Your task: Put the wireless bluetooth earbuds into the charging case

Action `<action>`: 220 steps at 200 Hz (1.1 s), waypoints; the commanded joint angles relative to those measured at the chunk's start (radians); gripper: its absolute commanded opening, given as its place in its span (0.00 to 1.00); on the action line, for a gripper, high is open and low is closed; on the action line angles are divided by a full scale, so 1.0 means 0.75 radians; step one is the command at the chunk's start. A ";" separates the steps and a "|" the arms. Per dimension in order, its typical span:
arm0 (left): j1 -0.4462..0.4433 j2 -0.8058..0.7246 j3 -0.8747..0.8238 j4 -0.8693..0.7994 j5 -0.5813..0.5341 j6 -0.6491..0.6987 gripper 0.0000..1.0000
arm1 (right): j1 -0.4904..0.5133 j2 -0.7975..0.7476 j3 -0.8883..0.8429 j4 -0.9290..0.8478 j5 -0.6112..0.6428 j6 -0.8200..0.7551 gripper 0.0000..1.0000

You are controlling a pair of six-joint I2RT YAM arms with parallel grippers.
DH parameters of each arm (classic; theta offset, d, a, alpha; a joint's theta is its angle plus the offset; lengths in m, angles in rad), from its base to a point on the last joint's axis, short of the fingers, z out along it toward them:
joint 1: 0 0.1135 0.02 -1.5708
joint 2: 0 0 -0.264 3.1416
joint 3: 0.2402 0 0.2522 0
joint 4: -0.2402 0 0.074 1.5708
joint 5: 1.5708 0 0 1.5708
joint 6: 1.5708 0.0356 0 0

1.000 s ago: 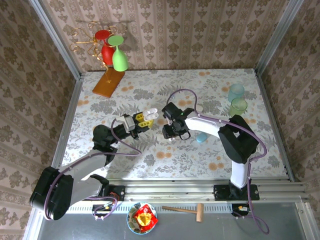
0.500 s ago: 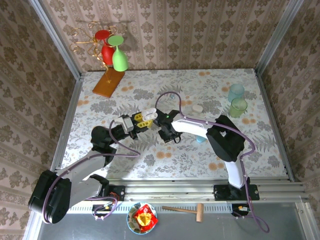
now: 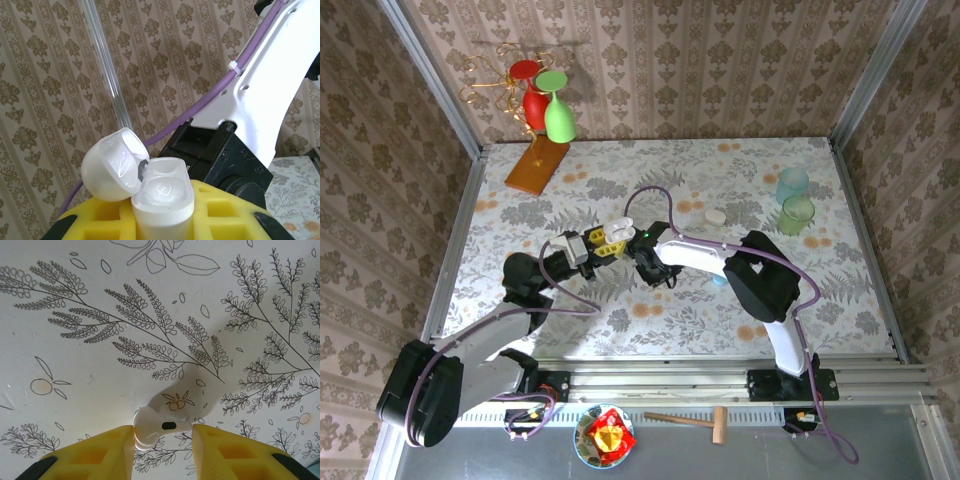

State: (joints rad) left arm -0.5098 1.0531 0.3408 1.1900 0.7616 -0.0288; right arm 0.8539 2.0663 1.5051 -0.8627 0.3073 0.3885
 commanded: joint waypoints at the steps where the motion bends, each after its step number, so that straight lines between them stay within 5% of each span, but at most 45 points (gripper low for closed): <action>1: -0.003 -0.013 -0.009 0.018 0.004 0.022 0.00 | 0.005 0.046 0.034 -0.060 0.023 0.007 0.35; 136: -0.004 -0.013 -0.015 0.020 -0.002 0.030 0.00 | -0.017 0.030 0.013 0.003 0.024 -0.006 0.29; 220: -0.003 -0.011 -0.015 0.023 -0.001 0.032 0.00 | -0.029 0.003 0.029 0.071 -0.015 0.002 0.34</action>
State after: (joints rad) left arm -0.5098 1.0534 0.3397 1.1900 0.7616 -0.0284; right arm 0.8356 2.0895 1.5127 -0.8181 0.3035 0.3878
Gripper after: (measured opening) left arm 0.196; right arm 0.335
